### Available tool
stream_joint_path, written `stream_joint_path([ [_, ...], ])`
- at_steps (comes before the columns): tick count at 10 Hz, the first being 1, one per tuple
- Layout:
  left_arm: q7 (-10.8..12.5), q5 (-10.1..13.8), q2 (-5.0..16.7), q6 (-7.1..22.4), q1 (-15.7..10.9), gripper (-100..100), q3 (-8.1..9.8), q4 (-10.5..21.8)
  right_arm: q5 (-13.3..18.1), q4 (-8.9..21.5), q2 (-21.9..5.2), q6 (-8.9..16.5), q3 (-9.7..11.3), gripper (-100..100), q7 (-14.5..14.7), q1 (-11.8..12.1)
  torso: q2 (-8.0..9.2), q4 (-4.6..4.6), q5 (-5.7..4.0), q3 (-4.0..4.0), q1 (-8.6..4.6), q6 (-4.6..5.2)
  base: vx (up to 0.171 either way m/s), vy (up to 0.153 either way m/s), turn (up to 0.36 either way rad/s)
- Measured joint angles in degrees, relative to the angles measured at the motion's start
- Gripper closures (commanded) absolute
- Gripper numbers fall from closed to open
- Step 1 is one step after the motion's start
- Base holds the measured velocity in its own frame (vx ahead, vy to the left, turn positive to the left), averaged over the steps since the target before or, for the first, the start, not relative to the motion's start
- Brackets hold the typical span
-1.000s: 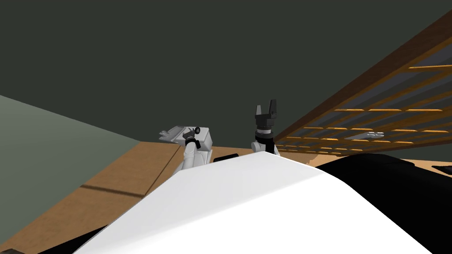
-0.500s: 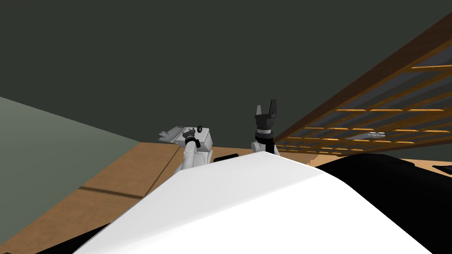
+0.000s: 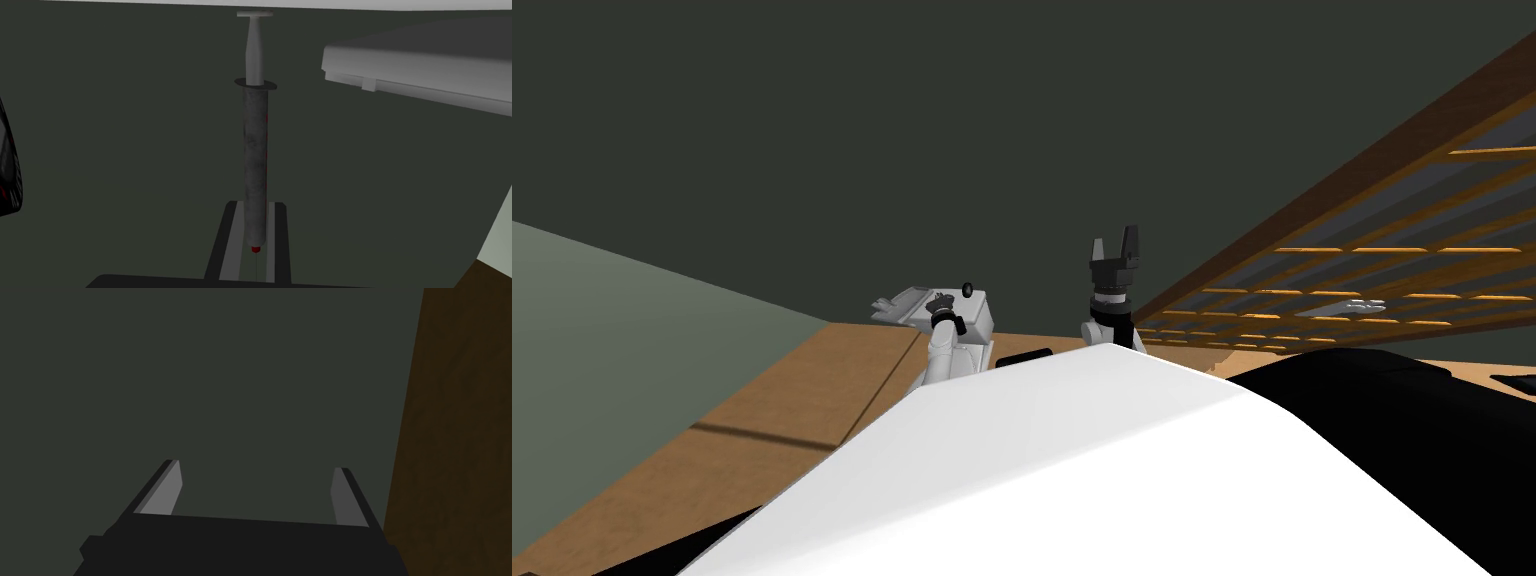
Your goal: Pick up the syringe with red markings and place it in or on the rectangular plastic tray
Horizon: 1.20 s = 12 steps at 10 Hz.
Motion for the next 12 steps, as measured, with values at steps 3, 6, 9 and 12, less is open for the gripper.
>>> stream_joint_path([
  [3, 0.0, 0.0, 0.0, 0.0, 0.0, 100, 0.00, 0.0, 0.0, 0.0, 0.0, 0.0, 0.0, 0, 0.0, 0.0, 0.00, 0.00, 0.00, 0.00, -0.01, 0.00, 0.003, -0.011, 0.021],
  [6, -4.6, 1.0, 1.8, -2.5, -2.3, 100, 1.92, -0.2, 0.0, 0.0, 0.0, 0.0, 0.0, 0, 0.0, 0.0, -0.08, 0.02, -0.12, -0.02, -0.26, -0.04, 0.023, -0.064, 0.108],
  [9, -7.4, 1.0, 4.1, -3.9, -4.5, 100, 2.50, 0.6, 0.0, 0.0, 0.0, 0.0, 0.0, 0, 0.0, 0.0, -0.07, 0.00, -0.14, -0.03, -0.28, -0.01, 0.016, -0.049, 0.063],
  [12, -9.8, 1.5, 6.3, -5.6, -6.8, 100, 3.27, 1.6, 0.0, 0.0, 0.0, 0.0, 0.0, 0, 0.0, 0.0, -0.07, -0.01, -0.16, -0.04, -0.24, -0.02, 0.015, -0.034, 0.067],
])
